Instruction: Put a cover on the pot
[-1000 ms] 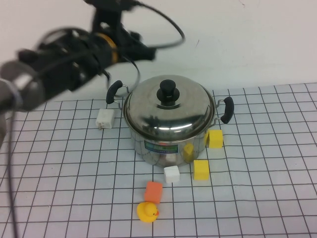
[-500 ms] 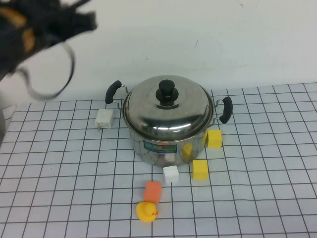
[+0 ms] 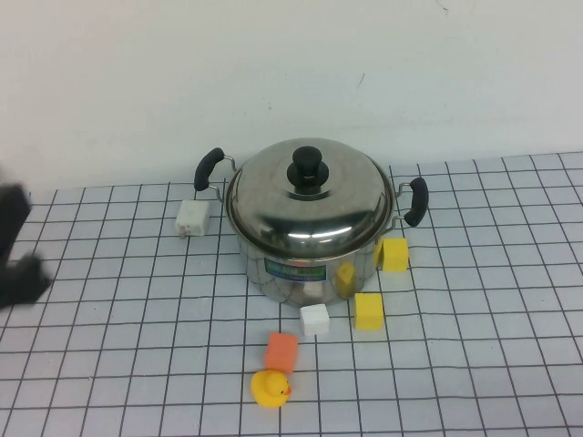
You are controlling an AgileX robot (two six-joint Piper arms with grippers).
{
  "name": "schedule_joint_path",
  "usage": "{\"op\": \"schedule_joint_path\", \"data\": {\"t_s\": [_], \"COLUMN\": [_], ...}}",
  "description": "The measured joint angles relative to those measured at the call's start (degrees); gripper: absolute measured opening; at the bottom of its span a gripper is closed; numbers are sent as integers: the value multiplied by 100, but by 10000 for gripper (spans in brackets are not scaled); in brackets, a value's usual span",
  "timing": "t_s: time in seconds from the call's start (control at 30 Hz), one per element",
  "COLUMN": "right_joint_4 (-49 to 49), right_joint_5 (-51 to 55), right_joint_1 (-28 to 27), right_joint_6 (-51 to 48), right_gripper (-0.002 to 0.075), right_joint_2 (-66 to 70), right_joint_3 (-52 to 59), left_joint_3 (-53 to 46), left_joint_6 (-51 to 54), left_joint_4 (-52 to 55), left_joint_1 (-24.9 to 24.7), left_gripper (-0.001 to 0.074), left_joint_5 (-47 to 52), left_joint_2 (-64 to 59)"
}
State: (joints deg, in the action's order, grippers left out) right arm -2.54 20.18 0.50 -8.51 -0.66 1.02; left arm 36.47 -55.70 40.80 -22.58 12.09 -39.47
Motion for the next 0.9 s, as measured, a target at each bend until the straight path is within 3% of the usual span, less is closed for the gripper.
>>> {"op": "schedule_joint_path", "data": {"t_s": [0.43, 0.8, 0.9], "right_joint_4": [0, 0, 0], "right_joint_5": [0, 0, 0], "right_joint_1": [0, 0, 0], "right_joint_6": [0, 0, 0], "right_gripper": [9, 9, 9], "right_joint_2": [0, 0, 0], "right_joint_3": [0, 0, 0], "left_joint_3": [-1360, -1457, -1481], "left_joint_6": [0, -323, 200], "left_joint_4": [-9, -36, -438], "left_joint_1": [0, 0, 0], "left_gripper": [0, 0, 0], "left_joint_5": [-13, 10, 104], "left_joint_2": [2201, 2440, 2500]}}
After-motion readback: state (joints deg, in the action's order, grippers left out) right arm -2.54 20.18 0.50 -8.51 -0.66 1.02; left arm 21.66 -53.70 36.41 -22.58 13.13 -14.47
